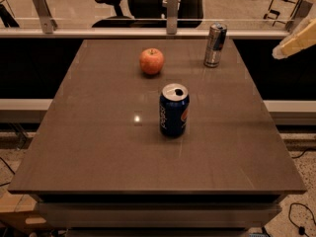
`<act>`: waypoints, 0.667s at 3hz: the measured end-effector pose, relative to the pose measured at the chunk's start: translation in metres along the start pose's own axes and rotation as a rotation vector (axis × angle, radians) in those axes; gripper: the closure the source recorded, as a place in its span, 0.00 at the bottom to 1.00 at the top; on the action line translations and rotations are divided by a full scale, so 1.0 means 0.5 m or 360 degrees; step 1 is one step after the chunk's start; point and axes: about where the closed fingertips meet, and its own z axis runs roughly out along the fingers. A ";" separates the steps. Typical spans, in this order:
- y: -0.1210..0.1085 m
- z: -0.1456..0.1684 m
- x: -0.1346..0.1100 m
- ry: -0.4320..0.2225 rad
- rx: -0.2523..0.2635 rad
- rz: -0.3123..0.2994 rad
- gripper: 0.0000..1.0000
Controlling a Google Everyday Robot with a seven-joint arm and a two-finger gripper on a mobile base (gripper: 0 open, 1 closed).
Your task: Pick redbull can
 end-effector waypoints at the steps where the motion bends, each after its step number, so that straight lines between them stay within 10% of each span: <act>1: -0.021 0.047 0.013 -0.0124 -0.0004 0.0059 0.00; 2: -0.035 0.097 0.031 -0.0220 -0.0023 0.0172 0.00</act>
Offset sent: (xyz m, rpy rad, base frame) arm 0.0649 0.0010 -0.0541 0.2934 0.0071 -0.0309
